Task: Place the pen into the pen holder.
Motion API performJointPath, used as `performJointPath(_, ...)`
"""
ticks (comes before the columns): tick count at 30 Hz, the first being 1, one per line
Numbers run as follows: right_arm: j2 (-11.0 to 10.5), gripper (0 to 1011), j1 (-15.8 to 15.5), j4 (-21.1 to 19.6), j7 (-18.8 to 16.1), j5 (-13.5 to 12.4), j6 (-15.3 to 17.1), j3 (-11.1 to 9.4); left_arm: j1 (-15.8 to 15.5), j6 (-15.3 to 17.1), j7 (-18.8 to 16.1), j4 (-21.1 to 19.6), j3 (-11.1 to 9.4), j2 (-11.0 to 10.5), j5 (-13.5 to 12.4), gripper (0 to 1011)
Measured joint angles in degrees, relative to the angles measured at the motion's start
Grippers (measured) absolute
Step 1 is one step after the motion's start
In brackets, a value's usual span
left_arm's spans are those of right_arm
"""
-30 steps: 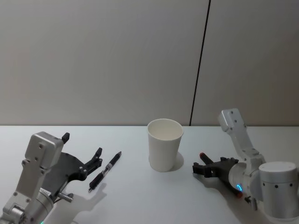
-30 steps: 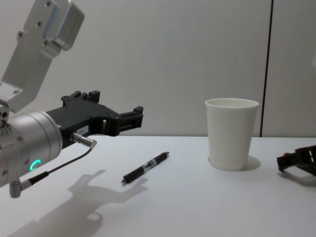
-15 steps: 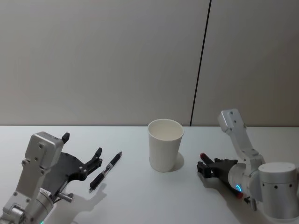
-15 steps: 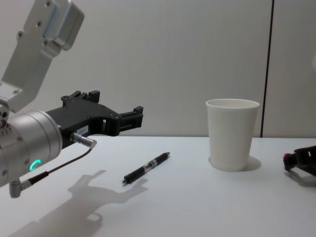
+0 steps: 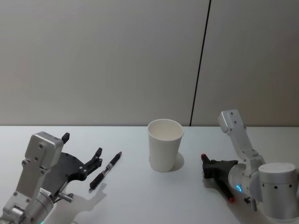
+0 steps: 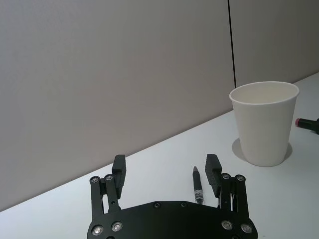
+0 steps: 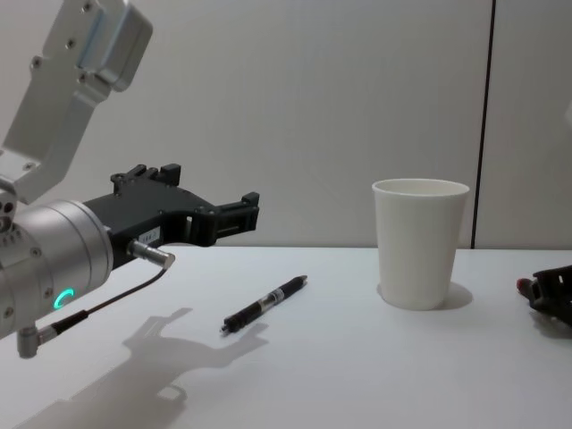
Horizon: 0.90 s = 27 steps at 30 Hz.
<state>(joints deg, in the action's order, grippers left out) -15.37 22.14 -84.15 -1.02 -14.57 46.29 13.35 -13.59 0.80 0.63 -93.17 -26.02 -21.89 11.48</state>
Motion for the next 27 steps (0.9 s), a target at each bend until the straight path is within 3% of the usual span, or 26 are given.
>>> performJointPath(21, 0.0, 196, 0.0, 0.0, 0.0, 0.0, 0.0, 0.0, 0.0, 0.0, 0.0, 0.0, 0.0, 0.0, 0.0, 1002)
performJointPath(27, 0.3, 196, -0.4, -0.4, -0.3, 0.0, -1.6, -0.4, 0.0, 0.0, 0.0, 0.0, 0.0, 0.0, 0.0, 1002)
